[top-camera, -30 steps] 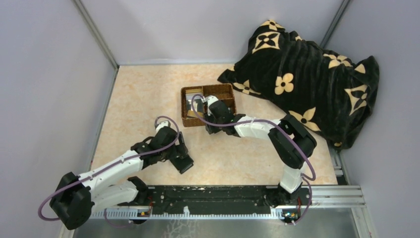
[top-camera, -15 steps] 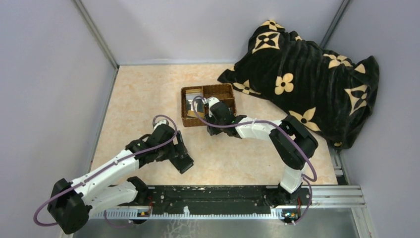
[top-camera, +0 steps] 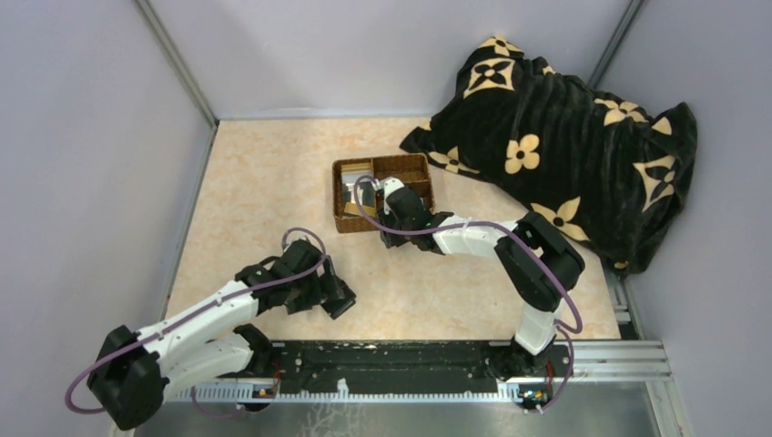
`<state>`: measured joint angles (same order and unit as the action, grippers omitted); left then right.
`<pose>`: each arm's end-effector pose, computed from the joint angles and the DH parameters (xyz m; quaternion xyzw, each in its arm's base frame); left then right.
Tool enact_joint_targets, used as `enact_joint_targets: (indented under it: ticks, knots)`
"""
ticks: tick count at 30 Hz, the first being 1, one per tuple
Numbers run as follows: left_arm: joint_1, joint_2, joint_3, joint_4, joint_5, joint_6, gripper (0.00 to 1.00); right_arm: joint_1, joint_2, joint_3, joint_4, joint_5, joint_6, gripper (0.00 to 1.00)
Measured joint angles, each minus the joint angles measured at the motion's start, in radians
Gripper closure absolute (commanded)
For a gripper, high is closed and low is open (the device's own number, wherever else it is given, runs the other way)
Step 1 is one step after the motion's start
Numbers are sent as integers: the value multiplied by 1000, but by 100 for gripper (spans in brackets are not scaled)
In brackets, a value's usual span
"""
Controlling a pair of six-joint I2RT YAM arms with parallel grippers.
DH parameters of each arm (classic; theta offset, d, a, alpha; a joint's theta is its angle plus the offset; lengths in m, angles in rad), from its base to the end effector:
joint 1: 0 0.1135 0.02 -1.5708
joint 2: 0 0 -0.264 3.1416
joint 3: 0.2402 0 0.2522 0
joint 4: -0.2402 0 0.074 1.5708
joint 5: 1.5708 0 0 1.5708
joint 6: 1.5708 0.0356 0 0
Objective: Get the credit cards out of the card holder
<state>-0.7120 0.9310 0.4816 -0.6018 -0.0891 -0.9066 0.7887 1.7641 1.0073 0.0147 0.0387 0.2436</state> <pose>0.1258 -0.1044 0.1779 -0.1052 0.9598 -0.1561 0.2082 0.2623 0.2621 0.1740 -0.2389 0.8835 0.1833 0.3588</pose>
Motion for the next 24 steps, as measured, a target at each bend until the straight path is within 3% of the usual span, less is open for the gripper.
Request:
enact_joint_targets:
  ticks: [11, 24]
  knots:
    - [-11, 65, -47, 163, 1, -39, 0, -10, -10, -34, -6, 20, 0, 65]
    - [-13, 313, 73, 336, -60, 57, 1, -13, -48, -74, 14, 26, 1, 65]
